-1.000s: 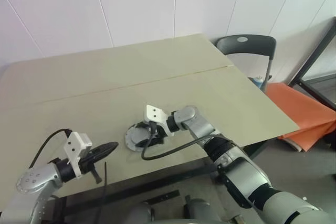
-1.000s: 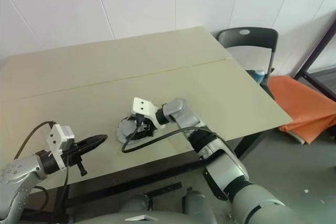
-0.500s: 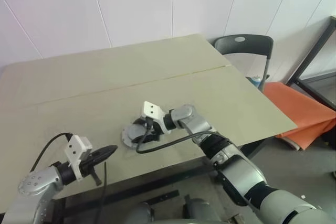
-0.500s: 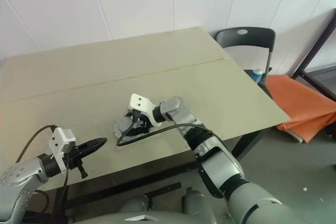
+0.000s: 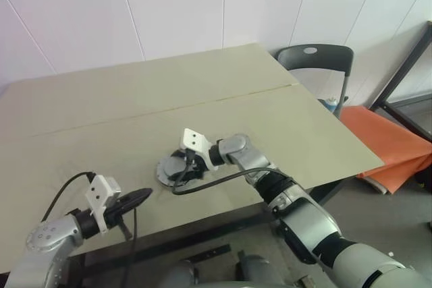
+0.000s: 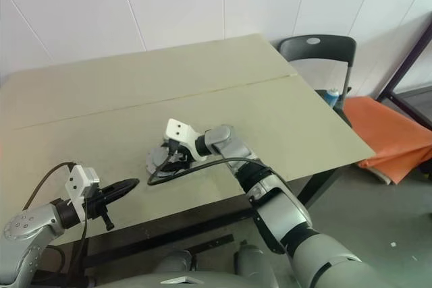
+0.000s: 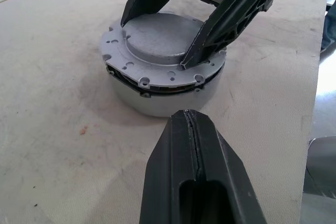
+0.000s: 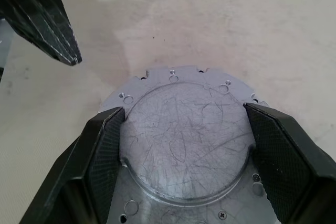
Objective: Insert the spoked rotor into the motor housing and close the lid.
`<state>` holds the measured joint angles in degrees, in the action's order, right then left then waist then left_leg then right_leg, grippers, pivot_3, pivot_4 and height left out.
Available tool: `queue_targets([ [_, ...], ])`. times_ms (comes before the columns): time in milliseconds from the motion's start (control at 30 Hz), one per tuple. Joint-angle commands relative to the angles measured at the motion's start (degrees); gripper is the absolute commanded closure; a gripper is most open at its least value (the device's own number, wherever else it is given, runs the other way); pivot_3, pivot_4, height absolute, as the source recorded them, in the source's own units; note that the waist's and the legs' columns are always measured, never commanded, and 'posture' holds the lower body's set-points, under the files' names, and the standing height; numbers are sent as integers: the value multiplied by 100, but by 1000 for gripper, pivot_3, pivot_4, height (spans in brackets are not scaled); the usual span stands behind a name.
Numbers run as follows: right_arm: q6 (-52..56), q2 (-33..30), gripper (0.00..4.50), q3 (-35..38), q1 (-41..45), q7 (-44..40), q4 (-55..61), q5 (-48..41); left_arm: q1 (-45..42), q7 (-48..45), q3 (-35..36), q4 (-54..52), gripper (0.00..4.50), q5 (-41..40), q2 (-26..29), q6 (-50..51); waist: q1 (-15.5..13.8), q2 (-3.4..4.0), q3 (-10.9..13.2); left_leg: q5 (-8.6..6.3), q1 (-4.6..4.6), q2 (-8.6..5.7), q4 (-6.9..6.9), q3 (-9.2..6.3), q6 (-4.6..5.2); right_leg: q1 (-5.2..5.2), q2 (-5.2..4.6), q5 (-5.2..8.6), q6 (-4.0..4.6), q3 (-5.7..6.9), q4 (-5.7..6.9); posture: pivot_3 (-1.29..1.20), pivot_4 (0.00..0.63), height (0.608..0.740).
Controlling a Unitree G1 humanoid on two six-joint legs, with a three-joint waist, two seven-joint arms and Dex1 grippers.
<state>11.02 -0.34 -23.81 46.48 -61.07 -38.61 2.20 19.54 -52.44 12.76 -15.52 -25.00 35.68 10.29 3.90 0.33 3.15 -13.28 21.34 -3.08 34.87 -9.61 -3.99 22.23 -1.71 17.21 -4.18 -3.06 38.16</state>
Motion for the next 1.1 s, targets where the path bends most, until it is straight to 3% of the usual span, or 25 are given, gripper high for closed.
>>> queue_targets([
  [33, -201, -4, 1272, 5, 147, 24, 31, 60, -67, -43, 75, 5, 4500, 2, 38, -143, 0, 0, 0, 0, 0, 0, 0, 0, 0, 0, 0, 0, 0, 0, 0, 0, 0, 740],
  [367, -340, 14, 1272, -38, 117, 114, -31, 194, -102, 27, 51, 60, 4500, 27, -29, -251, -1, -1, -1, 0, -2, 0, 1, 0, 0, -3, 0, 0, 0, 0, 0, 0, 0, 740],
  [700, 975, -347, 1272, -624, 35, -385, 278, 496, -185, 100, -49, 77, 4500, 104, -112, -287, -62, 5, -10, 0, -5, -6, 2, -1, 0, -1, -10, -1, -5, 0, -6, 0, 0, 740],
  [1100, 1078, -291, 1272, -598, -15, -26, 224, 544, -182, 142, -46, 83, 4500, 135, -88, -325, -146, 6, -25, 0, -17, -11, 2, 2, 0, -5, -16, 2, -3, 1, -10, 0, 0, 740],
])
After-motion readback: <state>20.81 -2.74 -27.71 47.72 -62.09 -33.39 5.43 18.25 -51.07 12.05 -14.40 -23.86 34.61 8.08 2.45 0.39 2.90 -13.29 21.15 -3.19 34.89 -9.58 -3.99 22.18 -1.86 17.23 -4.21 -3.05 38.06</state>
